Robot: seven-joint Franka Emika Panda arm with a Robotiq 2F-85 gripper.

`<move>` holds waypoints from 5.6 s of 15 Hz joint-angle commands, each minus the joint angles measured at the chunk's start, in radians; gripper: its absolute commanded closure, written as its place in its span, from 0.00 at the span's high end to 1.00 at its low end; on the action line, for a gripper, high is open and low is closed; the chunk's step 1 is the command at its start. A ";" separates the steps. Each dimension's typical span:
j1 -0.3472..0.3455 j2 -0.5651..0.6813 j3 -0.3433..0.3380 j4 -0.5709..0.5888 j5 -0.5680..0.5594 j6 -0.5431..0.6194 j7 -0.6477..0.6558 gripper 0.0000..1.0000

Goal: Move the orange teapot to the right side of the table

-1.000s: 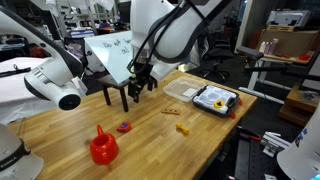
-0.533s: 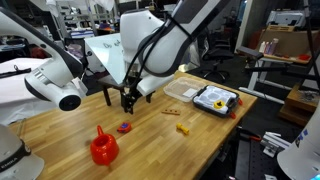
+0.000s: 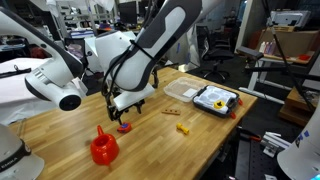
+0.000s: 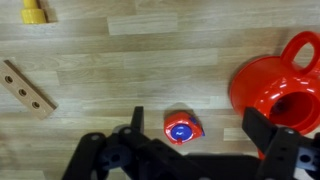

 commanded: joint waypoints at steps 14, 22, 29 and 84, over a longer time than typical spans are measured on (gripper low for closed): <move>0.011 0.048 0.004 0.080 0.102 0.017 -0.011 1.00; 0.061 0.173 0.040 0.222 0.168 -0.003 -0.057 1.00; 0.101 0.263 0.033 0.329 0.160 -0.041 -0.096 1.00; 0.025 -0.115 0.031 -0.266 0.291 0.156 -0.200 0.04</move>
